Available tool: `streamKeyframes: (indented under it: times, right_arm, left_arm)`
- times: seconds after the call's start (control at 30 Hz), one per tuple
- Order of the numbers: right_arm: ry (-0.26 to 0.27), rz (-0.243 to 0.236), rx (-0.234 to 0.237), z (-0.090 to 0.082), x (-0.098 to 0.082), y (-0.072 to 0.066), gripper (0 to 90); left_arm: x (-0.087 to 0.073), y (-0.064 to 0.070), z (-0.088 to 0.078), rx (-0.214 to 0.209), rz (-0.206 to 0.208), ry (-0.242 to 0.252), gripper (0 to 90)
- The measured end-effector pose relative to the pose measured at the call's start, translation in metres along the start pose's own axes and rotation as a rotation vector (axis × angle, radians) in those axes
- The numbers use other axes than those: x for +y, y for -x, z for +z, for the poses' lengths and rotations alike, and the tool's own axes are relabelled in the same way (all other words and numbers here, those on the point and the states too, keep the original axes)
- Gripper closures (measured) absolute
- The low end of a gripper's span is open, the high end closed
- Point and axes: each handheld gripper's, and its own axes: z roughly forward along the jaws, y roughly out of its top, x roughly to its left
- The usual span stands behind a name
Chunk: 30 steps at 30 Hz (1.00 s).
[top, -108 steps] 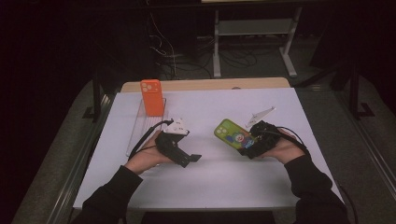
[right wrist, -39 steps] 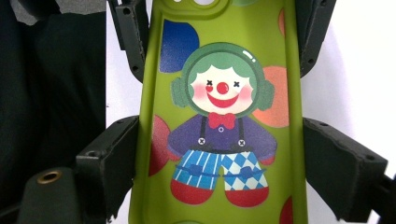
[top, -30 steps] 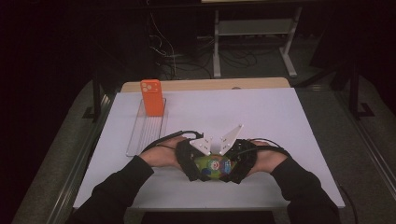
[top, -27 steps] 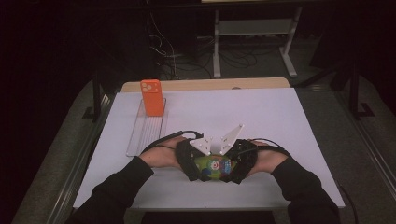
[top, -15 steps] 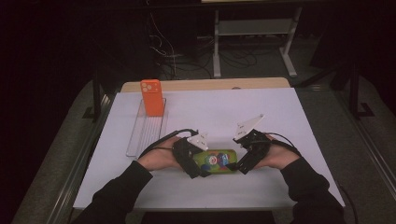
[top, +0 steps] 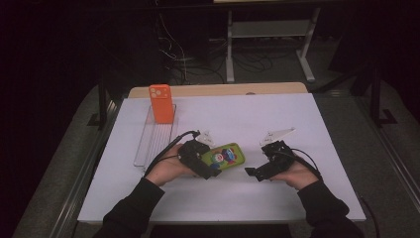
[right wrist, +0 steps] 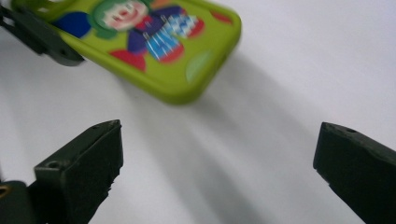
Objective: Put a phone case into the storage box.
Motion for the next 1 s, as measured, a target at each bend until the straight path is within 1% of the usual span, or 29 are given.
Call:
streamKeyframes:
  times: [0.03, 0.07, 0.13, 0.2, 0.23, 0.27, 0.3, 0.33, 0.4, 0.47, 0.53, 0.57, 0.6, 0.67, 0.7, 0.73, 0.77, 0.8, 0.83, 0.9, 1.0]
  right_arm:
    - [0.003, 0.015, -0.003, 0.002, -0.002, 0.0, 1.2]
    - [0.004, 0.035, -0.004, 0.003, -0.003, -0.001, 1.2]
    - [0.002, 0.041, -0.023, 0.007, -0.007, -0.004, 1.2]
    - [0.001, 0.068, -0.036, 0.012, -0.011, -0.007, 1.2]
    - [-0.005, 0.077, -0.035, 0.014, -0.013, -0.008, 1.2]
    - [-0.007, 0.078, -0.042, 0.017, -0.015, -0.01, 1.2]
    - [-0.007, 0.078, -0.058, 0.019, -0.017, -0.011, 1.2]
    - [-0.009, 0.085, -0.057, 0.022, -0.018, -0.012, 1.2]
    - [-0.007, 0.09, -0.062, 0.025, -0.019, -0.013, 1.2]
    - [0.009, 0.08, -0.072, 0.027, -0.018, -0.014, 1.2]
    - [0.032, 0.088, -0.074, 0.027, -0.017, -0.015, 1.2]
    - [0.038, 0.071, -0.081, 0.027, -0.017, -0.015, 1.2]
    - [0.045, 0.063, -0.092, 0.027, -0.016, -0.017, 1.3]
    - [0.055, 0.044, -0.104, 0.028, -0.015, -0.018, 1.3]
    - [0.055, 0.037, -0.113, 0.028, -0.015, -0.018, 1.3]
    - [0.055, 0.025, -0.113, 0.028, -0.015, -0.019, 1.3]
    - [0.056, 0.005, -0.123, 0.029, -0.015, -0.019, 1.4]
    - [0.058, -0.007, -0.14, 0.029, -0.014, -0.02, 2.0]
    - [0.061, -0.024, -0.145, 0.029, -0.014, -0.02, 2.1]
    - [0.063, -0.02, -0.143, 0.028, -0.014, -0.021, 2.1]
    - [0.072, -0.07, -0.168, 0.029, -0.014, -0.022, 2.1]
  left_arm:
    - [0.0, 0.0, -0.001, 0.009, -0.002, -0.002, 14.7]
    - [0.001, -0.001, -0.003, 0.016, 0.009, -0.006, 14.8]
    - [0.001, 0.001, -0.002, 0.017, -0.04, 0.012, 14.8]
    - [0.001, 0.001, -0.002, 0.024, -0.044, 0.01, 14.7]
    - [0.001, 0.0, -0.003, 0.023, -0.035, -0.005, 14.8]
    - [0.001, 0.0, -0.003, 0.026, -0.04, 0.0, 14.7]
    - [0.0, 0.0, -0.002, 0.028, -0.051, 0.005, 14.7]
    - [0.0, 0.001, 0.0, 0.027, -0.072, 0.013, 14.7]
    - [-0.001, 0.0, 0.0, 0.031, -0.041, -0.021, 14.7]
    - [-0.001, -0.001, 0.0, 0.032, -0.05, -0.024, 14.8]
    - [-0.001, 0.0, 0.0, 0.03, -0.047, -0.024, 14.8]
    - [-0.001, 0.0, 0.0, 0.028, -0.05, -0.022, 14.7]
    - [-0.001, 0.002, 0.002, 0.026, -0.08, 0.002, 14.7]
    - [0.0, 0.002, 0.001, 0.025, -0.08, 0.004, 14.7]
    - [0.0, 0.0, 0.0, 0.027, -0.057, -0.016, 14.8]
    - [-0.001, 0.001, 0.0, 0.027, -0.054, -0.018, 14.7]
    - [0.0, 0.003, 0.002, 0.027, -0.079, 0.003, 14.7]
    - [0.0, 0.003, 0.002, 0.031, -0.075, 0.003, 14.8]
    - [0.0, 0.002, 0.001, 0.031, -0.061, -0.009, 14.7]
    - [0.0, 0.002, 0.001, 0.031, -0.045, -0.015, 14.7]
    - [0.0, 0.002, 0.001, 0.03, -0.037, -0.023, 14.7]
